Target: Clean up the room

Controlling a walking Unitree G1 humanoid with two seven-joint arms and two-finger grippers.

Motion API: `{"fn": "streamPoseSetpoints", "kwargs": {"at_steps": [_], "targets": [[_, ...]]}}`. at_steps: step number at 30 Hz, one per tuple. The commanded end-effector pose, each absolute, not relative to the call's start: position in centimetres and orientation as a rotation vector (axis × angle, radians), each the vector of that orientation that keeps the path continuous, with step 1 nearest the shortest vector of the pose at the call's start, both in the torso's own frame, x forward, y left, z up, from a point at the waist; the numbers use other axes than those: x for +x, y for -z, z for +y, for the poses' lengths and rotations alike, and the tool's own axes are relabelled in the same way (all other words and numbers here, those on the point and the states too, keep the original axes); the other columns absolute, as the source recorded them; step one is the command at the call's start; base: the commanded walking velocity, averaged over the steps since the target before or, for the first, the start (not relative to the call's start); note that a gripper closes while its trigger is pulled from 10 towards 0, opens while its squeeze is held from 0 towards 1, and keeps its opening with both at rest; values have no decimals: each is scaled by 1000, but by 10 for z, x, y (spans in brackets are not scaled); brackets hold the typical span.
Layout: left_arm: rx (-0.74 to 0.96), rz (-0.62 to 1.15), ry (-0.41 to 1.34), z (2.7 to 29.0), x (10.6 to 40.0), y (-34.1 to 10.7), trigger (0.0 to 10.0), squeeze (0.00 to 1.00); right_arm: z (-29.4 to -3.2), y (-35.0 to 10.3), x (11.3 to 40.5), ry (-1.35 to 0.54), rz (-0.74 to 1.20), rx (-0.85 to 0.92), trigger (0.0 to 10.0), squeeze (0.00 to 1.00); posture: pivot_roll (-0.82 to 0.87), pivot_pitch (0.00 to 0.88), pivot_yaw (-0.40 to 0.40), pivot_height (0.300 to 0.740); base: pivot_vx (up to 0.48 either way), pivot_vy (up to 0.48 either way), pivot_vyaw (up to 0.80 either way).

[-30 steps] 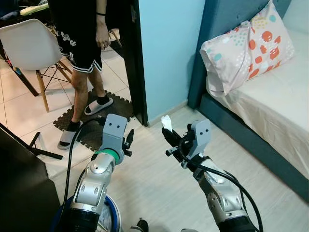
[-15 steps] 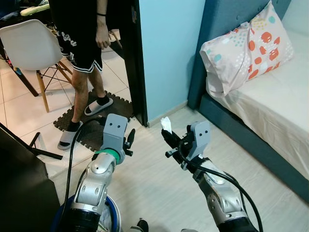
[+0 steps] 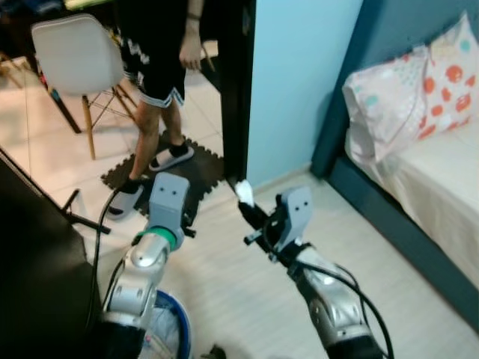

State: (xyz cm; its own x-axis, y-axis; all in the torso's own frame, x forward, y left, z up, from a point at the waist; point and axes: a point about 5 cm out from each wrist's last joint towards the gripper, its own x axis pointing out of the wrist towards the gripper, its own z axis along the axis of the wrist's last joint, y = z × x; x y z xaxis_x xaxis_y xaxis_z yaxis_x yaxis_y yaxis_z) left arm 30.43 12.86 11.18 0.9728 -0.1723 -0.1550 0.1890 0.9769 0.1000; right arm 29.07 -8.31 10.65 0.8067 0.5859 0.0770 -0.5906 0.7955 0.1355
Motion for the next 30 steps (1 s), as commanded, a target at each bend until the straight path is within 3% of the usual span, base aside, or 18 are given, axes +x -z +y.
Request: {"fn": "streamPoseSetpoints", "kwargs": {"at_steps": [1,30], "targets": [[117,160,180,130,304,-109,10000,0,-83,-105,290,-629,-29,170,10000,0,-111,0,87,740,0,0,756],[131,165,192,131,306,-111,10000,0,-80,-118,296,-652,-78,207,10000,0,-105,0,110,740,0,0,756]]}}
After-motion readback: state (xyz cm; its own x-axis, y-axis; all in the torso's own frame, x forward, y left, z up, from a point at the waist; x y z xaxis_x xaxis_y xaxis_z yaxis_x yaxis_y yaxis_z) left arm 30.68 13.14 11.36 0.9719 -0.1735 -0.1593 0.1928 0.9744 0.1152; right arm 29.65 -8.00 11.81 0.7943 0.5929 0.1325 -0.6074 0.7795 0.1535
